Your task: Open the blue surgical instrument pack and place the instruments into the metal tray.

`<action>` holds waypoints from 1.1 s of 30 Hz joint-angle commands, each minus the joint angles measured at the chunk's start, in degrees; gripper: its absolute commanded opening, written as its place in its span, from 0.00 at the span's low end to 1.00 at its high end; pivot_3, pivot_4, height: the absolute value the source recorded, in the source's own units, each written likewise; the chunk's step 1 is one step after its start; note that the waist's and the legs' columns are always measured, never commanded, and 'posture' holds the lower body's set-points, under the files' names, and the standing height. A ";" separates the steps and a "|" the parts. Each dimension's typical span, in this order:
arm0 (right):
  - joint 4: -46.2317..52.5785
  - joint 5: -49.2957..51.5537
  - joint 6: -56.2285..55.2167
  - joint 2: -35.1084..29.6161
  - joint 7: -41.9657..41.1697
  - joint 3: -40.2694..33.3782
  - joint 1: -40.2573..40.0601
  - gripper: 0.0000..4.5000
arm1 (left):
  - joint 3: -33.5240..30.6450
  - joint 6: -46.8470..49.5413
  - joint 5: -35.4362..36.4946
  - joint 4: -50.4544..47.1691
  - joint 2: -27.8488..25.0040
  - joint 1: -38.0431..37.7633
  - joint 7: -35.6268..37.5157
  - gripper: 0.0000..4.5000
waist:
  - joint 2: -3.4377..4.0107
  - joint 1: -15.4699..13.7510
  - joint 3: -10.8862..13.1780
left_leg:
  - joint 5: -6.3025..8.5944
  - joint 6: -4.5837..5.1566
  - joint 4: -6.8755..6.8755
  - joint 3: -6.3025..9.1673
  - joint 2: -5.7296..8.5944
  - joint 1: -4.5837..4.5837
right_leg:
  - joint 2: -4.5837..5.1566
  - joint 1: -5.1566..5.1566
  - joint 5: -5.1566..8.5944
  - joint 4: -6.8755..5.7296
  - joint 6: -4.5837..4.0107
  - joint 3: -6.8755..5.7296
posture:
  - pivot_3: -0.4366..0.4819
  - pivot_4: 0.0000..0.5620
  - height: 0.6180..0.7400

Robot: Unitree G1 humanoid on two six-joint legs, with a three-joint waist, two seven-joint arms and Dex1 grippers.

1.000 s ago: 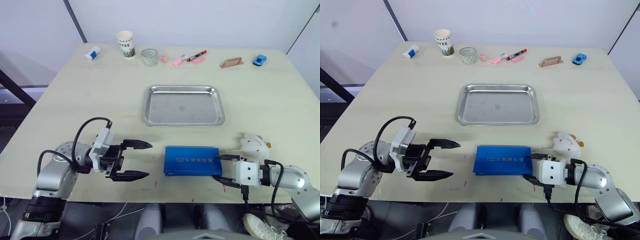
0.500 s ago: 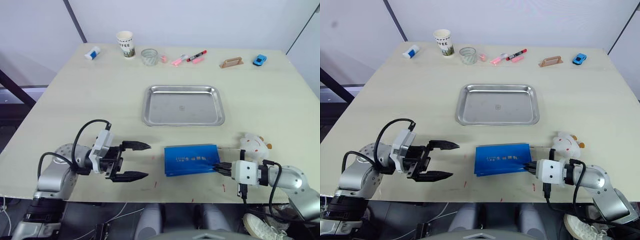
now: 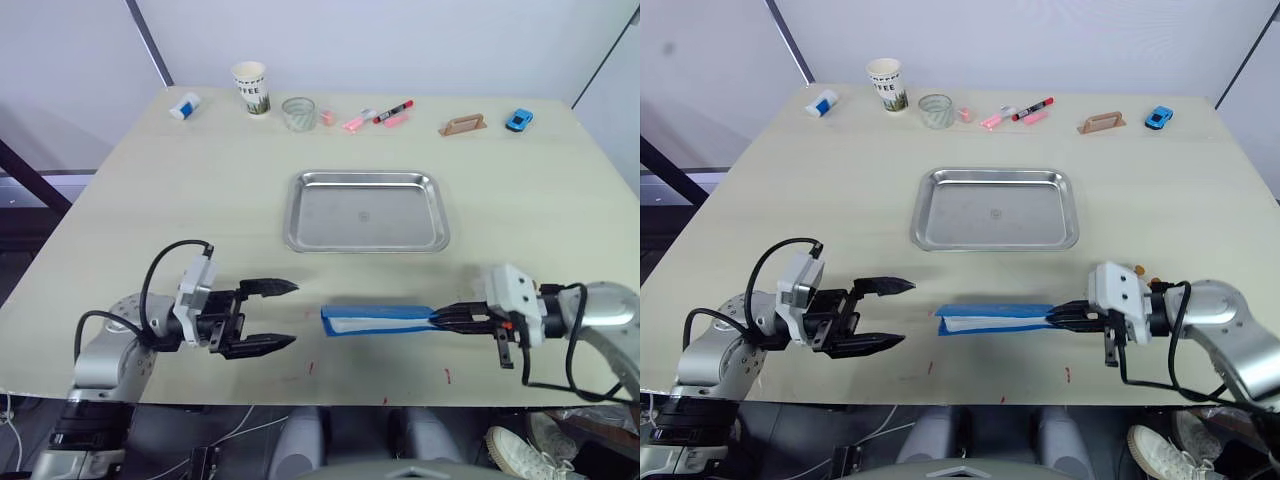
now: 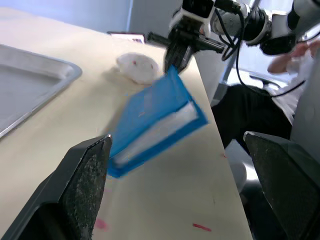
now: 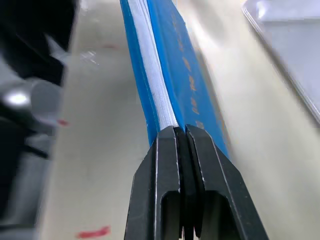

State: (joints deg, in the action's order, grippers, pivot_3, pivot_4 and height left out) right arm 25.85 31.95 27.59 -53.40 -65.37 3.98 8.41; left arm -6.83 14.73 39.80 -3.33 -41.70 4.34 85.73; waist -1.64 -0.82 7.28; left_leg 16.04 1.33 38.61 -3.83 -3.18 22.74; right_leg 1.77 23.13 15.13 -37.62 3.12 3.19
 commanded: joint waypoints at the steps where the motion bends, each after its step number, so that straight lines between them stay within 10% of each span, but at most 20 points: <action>1: -2.46 2.16 9.72 -3.73 -2.48 0.78 7.53 0.00 | -1.72 -0.31 0.86 -0.36 0.17 0.33 0.03 1.00 | 0.02 0.10 0.01 | 0.00 0.00 0.01 -0.03 0.00 0.01 | 0.01 0.01 0.00 -0.01 0.00 0.02 | 0.48 0.27 1.00; 12: -12.26 -0.11 24.58 -2.95 -8.65 12.90 26.86 0.00 | 1.00 -3.10 -2.92 1.09 2.47 2.65 -1.32 1.00 | 0.04 0.05 0.02 | 0.00 0.00 -0.02 -0.04 0.00 0.08 | 0.04 0.10 0.03 -0.03 -0.07 -0.03 | 0.48 0.27 1.00; 33: -20.90 -6.46 18.23 1.90 -15.04 15.55 28.91 0.00 | 7.99 -11.23 -10.46 7.91 10.92 12.15 -2.05 1.00 | 0.02 0.09 0.00 | 0.00 0.00 0.00 0.00 0.01 0.10 | 0.01 0.10 0.02 -0.06 -0.06 -0.06 | 0.48 0.27 1.00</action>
State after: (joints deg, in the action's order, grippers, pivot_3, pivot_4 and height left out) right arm 5.45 26.68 46.39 -51.83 -80.53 19.26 36.83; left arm 0.74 5.35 29.38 4.16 -31.42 15.45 83.49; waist -1.62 -0.73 7.28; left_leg 16.04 1.33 38.61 -3.82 -3.17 22.84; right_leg 1.78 23.23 15.15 -37.68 3.06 3.13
